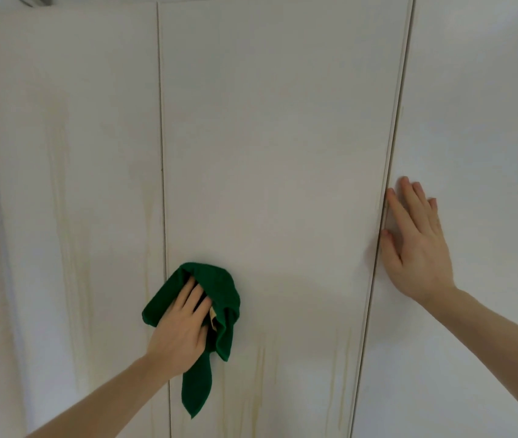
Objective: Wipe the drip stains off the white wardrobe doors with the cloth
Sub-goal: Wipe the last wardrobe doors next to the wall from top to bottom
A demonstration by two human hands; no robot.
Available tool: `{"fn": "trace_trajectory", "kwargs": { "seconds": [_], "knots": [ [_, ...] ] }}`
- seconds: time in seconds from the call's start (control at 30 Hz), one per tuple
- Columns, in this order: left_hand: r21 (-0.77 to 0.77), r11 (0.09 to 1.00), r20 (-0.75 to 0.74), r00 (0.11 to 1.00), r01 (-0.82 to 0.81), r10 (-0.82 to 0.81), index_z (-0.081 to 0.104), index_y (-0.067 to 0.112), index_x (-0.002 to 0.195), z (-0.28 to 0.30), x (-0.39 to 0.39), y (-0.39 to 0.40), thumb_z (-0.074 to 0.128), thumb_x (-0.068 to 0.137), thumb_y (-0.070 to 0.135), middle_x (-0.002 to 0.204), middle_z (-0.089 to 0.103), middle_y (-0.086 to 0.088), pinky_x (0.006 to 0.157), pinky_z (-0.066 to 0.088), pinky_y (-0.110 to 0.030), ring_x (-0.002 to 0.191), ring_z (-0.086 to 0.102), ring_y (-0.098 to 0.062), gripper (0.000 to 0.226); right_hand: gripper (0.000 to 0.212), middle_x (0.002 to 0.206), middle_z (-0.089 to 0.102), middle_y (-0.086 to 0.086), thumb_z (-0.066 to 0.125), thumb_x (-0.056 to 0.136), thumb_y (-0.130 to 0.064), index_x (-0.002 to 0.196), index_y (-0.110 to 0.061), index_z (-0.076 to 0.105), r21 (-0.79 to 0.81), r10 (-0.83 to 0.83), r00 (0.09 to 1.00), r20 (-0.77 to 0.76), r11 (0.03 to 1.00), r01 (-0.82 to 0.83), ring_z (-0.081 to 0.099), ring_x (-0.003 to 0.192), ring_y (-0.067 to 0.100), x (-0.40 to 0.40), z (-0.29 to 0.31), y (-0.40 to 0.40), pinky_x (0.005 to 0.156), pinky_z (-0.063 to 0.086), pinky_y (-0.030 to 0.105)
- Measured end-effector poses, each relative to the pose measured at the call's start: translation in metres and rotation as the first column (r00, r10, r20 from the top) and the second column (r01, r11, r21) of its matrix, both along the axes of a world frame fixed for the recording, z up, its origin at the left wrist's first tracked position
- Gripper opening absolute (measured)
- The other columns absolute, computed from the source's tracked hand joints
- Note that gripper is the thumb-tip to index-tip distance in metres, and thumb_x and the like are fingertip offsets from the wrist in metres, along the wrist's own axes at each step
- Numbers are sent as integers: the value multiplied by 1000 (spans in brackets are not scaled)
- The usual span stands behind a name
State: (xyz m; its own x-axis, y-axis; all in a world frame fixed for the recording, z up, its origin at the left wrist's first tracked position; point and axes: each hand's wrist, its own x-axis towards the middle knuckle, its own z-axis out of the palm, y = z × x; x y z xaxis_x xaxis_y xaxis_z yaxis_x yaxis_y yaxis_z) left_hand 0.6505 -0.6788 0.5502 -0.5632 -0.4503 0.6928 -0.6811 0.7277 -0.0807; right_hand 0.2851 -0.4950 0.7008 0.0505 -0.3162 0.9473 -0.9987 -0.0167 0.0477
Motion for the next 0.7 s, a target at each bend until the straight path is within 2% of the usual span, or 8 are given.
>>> {"fn": "trace_trajectory", "kwargs": {
  "seconds": [0.1,0.17,0.23,0.3,0.4,0.53,0.7],
  "knots": [
    [20,1000,-133,991,-9,12,48,3,140,25,3,-3,36,86,17,147,44,-13,119,30,-52,141,37,-40,57,66,171,16,13,43,95,-6,159,-4,30,53,-10,1000,-21,999,11,12,159,28,7,-9,15,130,5,44],
    [33,998,-233,971,-50,56,43,1,144,43,2,-9,36,90,18,149,42,-17,122,25,-53,142,35,-42,57,67,170,17,12,44,95,-7,160,-5,29,88,-17,999,-52,996,22,13,159,28,10,-23,24,130,6,44],
    [29,996,-249,965,-81,86,39,0,148,52,-3,-13,39,94,24,152,38,-19,122,21,-54,144,30,-42,59,67,171,16,11,44,95,-9,160,-6,28,121,-29,998,-56,992,35,12,159,27,8,-38,30,130,6,44],
    [32,994,-230,967,-108,112,37,2,150,46,-12,-12,39,95,29,154,36,-19,122,21,-56,147,27,-42,61,68,171,14,12,44,95,-10,161,-6,28,155,-58,998,-40,986,64,10,159,29,3,-51,33,129,7,48],
    [70,992,-225,967,-107,120,34,6,152,22,-32,0,38,94,22,157,34,-16,122,19,-56,149,23,-40,61,70,172,7,11,44,95,-13,162,-5,22,210,-125,991,-41,969,130,3,160,30,-4,-65,32,128,8,54],
    [87,993,-132,987,-80,91,37,9,153,-15,-63,25,51,91,14,158,35,-13,121,20,-58,149,23,-39,65,74,172,-5,11,42,97,-15,163,-4,11,244,-172,983,-70,952,185,-6,159,31,-7,-73,24,128,-2,53],
    [72,996,93,993,59,-65,54,14,137,-50,-100,63,52,81,24,144,48,-8,109,44,-54,139,36,-38,57,75,172,-10,12,40,99,-16,163,-4,5,254,-195,979,-53,946,202,-11,158,33,-8,-77,16,127,-9,52]
  ]
}}
